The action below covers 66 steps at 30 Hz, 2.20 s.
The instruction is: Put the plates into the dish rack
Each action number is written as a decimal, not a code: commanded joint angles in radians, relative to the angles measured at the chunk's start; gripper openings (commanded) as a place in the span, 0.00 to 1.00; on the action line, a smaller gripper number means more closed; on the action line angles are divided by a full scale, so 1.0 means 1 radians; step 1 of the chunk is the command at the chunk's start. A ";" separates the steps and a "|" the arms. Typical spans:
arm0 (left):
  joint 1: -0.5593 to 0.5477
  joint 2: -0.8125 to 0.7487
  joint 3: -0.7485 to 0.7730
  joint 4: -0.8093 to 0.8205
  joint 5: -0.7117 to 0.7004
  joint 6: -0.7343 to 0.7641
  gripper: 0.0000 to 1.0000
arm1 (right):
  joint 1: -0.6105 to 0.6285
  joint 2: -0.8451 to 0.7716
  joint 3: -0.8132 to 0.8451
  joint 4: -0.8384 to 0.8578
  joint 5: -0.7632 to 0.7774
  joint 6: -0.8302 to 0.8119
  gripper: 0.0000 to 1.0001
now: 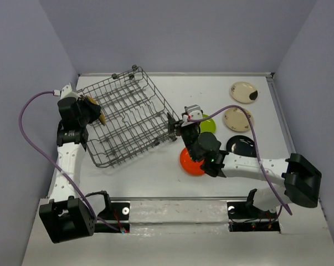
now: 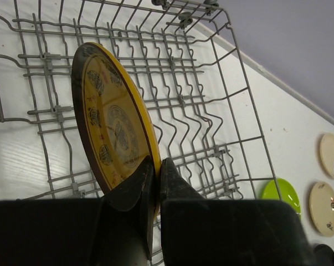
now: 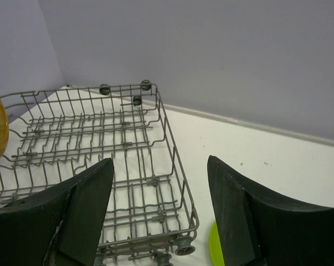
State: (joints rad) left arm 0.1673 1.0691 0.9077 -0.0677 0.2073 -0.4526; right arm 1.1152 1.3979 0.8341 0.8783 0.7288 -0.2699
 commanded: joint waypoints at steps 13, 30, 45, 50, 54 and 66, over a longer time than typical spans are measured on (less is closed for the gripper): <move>0.046 0.086 -0.047 0.160 0.155 0.078 0.05 | -0.094 -0.109 -0.056 -0.291 -0.032 0.322 0.74; 0.054 0.172 -0.064 0.157 0.145 0.091 0.05 | -0.121 -0.158 -0.081 -0.302 -0.045 0.339 0.74; 0.060 0.229 -0.093 0.163 0.147 0.124 0.11 | -0.173 -0.198 -0.112 -0.323 -0.086 0.366 0.74; 0.061 0.250 -0.089 0.161 0.170 0.124 0.30 | -0.265 -0.244 -0.124 -0.389 -0.208 0.432 0.72; 0.064 0.241 -0.093 0.160 0.173 0.120 0.40 | -0.322 -0.270 -0.124 -0.443 -0.288 0.477 0.72; 0.063 0.174 -0.105 0.147 0.142 0.114 0.64 | -0.374 -0.211 -0.060 -0.567 -0.305 0.498 0.71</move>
State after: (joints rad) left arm 0.2253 1.3186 0.8093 0.0658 0.3618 -0.3462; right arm 0.7723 1.1534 0.7158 0.3897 0.4404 0.2047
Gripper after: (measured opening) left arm 0.584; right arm 0.718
